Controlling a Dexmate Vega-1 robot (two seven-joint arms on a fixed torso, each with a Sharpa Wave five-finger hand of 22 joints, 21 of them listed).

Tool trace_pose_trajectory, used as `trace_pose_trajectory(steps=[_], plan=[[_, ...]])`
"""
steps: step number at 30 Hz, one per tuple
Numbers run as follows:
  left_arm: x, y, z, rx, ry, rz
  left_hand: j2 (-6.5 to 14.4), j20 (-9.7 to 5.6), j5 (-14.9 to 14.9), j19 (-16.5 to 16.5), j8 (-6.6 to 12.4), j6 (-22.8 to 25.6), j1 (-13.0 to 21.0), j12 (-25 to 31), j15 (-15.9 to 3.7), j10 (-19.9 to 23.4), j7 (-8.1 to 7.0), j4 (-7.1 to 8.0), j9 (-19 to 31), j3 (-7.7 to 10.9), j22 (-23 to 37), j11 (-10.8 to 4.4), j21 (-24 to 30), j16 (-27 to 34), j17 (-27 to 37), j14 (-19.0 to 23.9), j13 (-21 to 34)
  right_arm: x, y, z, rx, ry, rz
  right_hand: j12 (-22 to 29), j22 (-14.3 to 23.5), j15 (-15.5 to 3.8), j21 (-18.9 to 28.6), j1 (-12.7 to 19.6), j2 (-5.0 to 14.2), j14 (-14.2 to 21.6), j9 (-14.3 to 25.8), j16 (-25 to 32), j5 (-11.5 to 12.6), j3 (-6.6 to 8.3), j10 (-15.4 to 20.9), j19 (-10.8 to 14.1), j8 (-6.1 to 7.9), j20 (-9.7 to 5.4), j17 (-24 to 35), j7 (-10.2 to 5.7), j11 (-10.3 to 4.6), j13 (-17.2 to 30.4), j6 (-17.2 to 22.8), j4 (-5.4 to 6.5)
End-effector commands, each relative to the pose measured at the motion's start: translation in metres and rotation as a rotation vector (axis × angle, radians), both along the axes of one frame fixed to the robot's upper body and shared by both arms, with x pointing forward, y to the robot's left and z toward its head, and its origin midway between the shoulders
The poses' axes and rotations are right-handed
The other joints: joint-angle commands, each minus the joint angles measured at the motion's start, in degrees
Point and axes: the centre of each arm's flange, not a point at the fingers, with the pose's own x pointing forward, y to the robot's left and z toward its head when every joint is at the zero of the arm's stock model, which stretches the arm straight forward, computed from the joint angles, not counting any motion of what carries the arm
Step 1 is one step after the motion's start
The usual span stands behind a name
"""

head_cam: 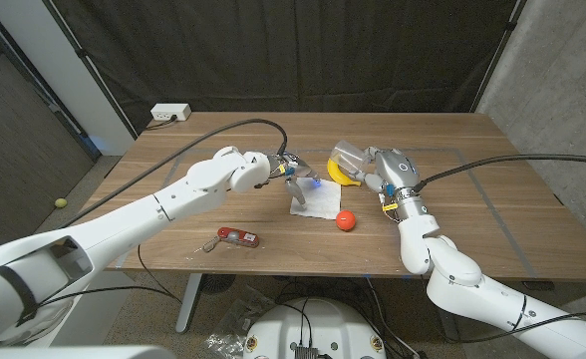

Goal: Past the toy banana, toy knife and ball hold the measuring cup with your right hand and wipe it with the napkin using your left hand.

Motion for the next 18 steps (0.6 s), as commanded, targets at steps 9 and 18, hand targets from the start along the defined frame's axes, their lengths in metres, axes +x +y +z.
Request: trace_pose_trajectory(steps=[9,18], plan=[[0.012,0.003,-0.015,-0.032,-0.018,-0.014,3.5,-0.86,0.3,3.0,-0.4,1.8,2.5,0.7,-7.54,4.6,0.37,0.34,0.0,1.02,-0.2,0.81,1.7,0.1,-0.4,3.4,0.0,0.004,-0.001,0.003,0.004,0.011,0.002,-0.3,0.0,-6.41,0.8,0.0,0.51,0.0,0.2,-0.5,-0.1,0.6,0.1,-0.4,0.39,0.02,0.3,-6.06,-0.28,0.5,6.1,0.37],[0.021,0.008,-0.02,-0.051,-0.059,0.005,4.5,-2.38,-0.3,5.6,1.91,10.7,5.2,2.0,-8.92,13.0,1.32,-0.36,-0.1,1.24,-0.6,0.83,3.2,0.2,-1.2,7.0,0.1,0.004,-0.003,0.005,0.005,0.005,0.0,-0.4,-0.2,-6.43,1.1,-0.1,0.52,0.1,0.2,-0.6,-0.1,0.62,0.2,-0.5,0.43,0.04,0.5,-6.06,-0.18,0.6,6.1,0.45]])
